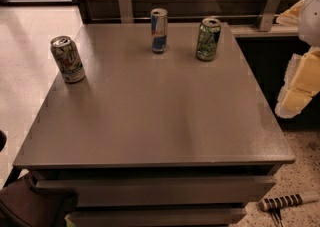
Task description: Place 7up can upright
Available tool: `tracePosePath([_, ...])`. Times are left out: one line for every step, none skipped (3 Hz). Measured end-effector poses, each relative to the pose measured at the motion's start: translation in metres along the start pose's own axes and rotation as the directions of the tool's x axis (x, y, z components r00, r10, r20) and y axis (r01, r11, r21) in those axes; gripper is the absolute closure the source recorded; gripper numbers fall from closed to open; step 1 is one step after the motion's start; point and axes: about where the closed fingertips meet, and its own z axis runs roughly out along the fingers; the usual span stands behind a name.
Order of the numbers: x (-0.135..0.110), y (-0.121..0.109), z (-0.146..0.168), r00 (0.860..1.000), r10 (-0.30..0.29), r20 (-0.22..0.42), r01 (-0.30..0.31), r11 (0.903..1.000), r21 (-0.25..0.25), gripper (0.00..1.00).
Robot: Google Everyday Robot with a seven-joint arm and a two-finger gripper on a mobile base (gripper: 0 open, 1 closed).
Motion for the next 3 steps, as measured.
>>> tracePosePath([0.000,0.000,0.000,1.000,0.000,0.000,0.000,1.0000,0.000,0.00])
tracePosePath([-0.009,-0.008,0.007,1.000,0.011,0.028,-0.011,0.9998,0.016,0.00])
tracePosePath([-0.025,-0.012,0.038,0.988,0.095,0.119,-0.095,0.9954,0.000,0.00])
